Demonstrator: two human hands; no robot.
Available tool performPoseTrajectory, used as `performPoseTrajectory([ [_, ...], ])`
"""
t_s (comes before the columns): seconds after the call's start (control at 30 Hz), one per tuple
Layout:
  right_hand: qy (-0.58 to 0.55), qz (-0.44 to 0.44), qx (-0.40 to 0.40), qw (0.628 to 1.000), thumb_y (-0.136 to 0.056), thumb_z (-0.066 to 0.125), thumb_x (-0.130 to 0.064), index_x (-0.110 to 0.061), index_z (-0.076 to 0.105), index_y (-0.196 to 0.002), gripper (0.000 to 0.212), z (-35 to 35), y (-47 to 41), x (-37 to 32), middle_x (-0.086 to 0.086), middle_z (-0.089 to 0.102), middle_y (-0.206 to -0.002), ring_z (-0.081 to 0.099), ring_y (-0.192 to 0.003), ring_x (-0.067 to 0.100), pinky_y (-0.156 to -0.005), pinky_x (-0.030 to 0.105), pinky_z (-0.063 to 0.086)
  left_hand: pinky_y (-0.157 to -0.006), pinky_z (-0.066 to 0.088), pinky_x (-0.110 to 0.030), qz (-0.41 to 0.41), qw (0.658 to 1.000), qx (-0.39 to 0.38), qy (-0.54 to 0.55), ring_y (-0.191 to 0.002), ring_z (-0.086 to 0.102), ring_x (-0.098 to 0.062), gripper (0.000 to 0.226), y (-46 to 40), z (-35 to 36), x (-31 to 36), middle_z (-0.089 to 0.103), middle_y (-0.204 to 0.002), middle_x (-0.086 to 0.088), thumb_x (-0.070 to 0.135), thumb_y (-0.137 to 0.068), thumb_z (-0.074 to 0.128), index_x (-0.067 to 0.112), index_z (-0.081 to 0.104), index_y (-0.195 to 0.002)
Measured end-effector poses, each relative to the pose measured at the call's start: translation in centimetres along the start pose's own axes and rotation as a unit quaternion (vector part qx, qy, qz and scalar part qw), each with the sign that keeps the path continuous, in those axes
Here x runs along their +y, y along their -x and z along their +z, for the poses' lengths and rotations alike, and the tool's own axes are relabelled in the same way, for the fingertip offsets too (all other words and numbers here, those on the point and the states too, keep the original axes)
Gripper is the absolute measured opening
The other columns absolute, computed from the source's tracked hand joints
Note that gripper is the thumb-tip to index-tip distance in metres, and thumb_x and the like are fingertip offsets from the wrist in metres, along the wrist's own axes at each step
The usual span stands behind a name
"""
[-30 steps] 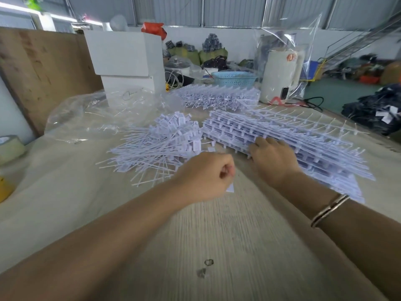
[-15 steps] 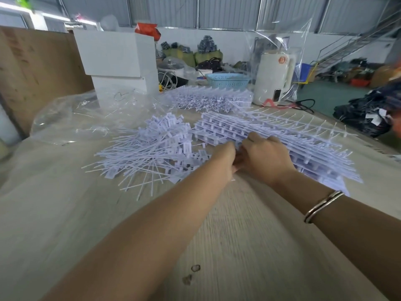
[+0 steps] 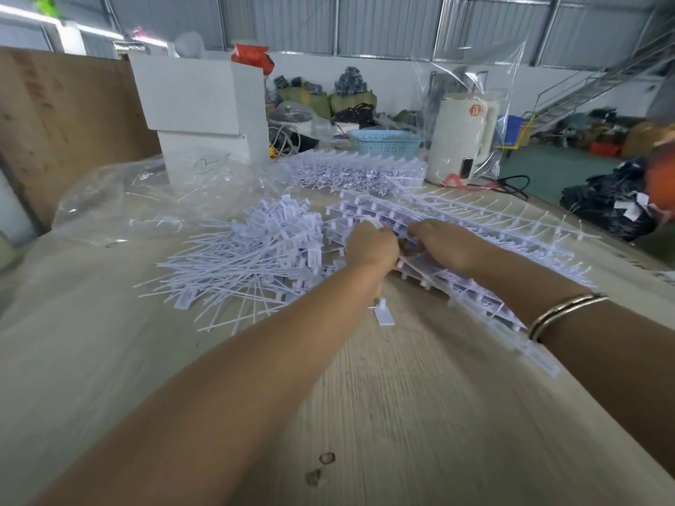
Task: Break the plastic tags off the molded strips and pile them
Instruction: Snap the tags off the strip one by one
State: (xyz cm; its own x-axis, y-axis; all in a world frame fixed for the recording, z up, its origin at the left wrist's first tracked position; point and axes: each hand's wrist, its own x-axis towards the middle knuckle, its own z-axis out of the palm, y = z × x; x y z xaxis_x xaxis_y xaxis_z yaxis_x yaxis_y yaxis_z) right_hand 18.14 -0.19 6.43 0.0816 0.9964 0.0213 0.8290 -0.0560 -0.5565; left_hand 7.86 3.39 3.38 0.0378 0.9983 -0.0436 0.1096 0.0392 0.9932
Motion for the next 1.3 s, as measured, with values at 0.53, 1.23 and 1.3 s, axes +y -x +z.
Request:
performPoseTrajectory([
  [0.53,-0.088,0.073,-0.029,0.993,-0.099,0.03,-0.046,-0.014,0.047,-0.108,0.037,0.0,-1.3,-1.0,0.004,0.049,-0.093,0.05,-0.078,0.02,-0.066,0.027,0.041,-0.084,0.049,-0.033,0.11,0.984,0.063,-0.126,-0.1,0.061,-0.026,0.037,-0.9,-3.6,2.1,0.064,-0.114,-0.016,0.02,-0.097,0.037,0.002,0.058,-0.122],
  [1.23,-0.303,-0.022,0.147,0.941,-0.095,0.042,-0.006,-0.01,0.068,-0.092,0.026,1.1,0.2,-0.2,0.003,0.058,-0.073,0.051,-0.049,0.008,-0.049,0.019,0.047,-0.044,0.035,-0.022,0.191,0.945,-0.185,-0.193,-0.042,0.039,-0.019,0.031,4.0,-20.3,5.0,0.046,-0.047,-0.003,0.035,-0.083,0.048,0.02,0.056,-0.058],
  [1.3,-0.306,-0.066,0.137,0.94,-0.096,0.045,-0.012,-0.016,0.067,-0.097,0.022,1.2,0.5,-1.3,-0.001,0.062,-0.086,0.055,-0.065,0.01,-0.062,0.019,0.048,-0.047,0.038,-0.021,0.202,0.926,-0.227,-0.223,-0.043,0.041,-0.02,0.031,4.8,-20.6,5.3,0.047,-0.048,-0.004,0.035,-0.081,0.046,0.021,0.057,-0.056],
])
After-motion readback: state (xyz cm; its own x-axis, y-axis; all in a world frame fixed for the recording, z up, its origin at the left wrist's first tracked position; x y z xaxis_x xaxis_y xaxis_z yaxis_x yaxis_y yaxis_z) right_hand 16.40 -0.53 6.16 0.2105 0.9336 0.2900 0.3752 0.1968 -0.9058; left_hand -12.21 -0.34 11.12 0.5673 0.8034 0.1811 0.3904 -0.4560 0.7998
